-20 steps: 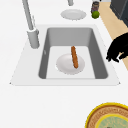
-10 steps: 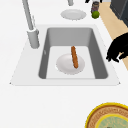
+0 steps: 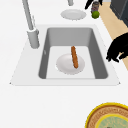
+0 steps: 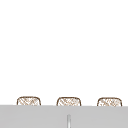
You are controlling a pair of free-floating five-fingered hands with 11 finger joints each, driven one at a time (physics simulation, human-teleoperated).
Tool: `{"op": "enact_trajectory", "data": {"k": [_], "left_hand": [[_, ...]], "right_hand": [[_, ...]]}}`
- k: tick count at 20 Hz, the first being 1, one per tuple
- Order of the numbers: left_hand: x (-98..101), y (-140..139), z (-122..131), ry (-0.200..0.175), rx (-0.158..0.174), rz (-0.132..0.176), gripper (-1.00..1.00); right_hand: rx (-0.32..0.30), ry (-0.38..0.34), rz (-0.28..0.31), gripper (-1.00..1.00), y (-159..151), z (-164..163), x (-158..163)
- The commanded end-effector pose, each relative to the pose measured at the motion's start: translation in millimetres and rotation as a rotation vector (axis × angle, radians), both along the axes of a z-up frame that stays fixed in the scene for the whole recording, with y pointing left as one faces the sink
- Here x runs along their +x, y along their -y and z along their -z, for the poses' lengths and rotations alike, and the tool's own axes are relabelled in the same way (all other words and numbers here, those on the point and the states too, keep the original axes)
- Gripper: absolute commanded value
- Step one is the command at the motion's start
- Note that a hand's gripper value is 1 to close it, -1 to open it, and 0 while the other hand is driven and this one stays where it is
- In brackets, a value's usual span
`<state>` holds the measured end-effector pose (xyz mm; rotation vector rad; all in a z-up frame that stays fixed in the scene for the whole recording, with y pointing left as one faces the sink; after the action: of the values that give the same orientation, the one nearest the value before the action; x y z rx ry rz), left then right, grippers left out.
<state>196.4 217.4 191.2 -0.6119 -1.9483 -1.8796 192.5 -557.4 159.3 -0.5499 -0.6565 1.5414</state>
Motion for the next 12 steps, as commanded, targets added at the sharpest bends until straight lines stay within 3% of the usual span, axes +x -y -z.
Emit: {"op": "enact_trajectory", "data": {"k": [1,4,8,12], "left_hand": [[0.0,0,0,0.0,0.0,0.0,0.0],[0.0,0,0,0.0,0.0,0.0,0.0],[0.0,0,0,0.0,0.0,0.0,0.0],[0.0,0,0,0.0,0.0,0.0,0.0]], "right_hand": [[0.014,-0.063,-0.044,-1.0,6,18,13],[0.065,-0.183,-0.04,-1.0,7,22,25],[0.175,-0.275,-0.048,-1.0,20,33,21],[0.26,-0.3,-0.056,-1.0,25,21,-2]]}}
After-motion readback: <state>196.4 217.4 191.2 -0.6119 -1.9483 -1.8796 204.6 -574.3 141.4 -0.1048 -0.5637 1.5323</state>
